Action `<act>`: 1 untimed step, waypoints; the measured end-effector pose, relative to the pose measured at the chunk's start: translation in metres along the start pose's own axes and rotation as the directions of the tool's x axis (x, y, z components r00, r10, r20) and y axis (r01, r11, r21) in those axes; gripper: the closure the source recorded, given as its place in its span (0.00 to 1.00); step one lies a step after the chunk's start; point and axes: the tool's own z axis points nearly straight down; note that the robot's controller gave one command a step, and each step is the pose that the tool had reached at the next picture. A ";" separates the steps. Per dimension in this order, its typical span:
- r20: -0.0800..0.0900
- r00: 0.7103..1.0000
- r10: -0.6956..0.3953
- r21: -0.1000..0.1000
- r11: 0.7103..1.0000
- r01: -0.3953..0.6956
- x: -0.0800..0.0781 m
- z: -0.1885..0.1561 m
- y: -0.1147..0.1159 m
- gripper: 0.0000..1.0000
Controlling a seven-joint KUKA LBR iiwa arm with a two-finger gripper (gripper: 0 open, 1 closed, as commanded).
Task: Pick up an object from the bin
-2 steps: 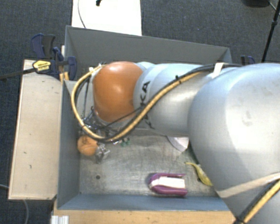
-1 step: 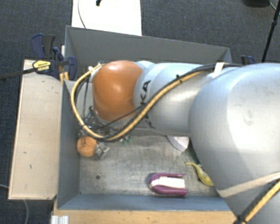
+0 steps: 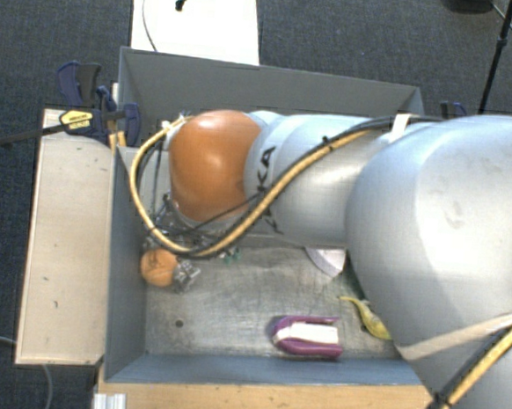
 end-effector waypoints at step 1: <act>-0.003 1.000 -0.005 -0.001 1.000 0.005 0.001 -0.003 0.000 1.00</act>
Offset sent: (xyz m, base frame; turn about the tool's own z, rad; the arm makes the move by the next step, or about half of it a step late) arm 0.0000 0.0000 0.0399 0.0000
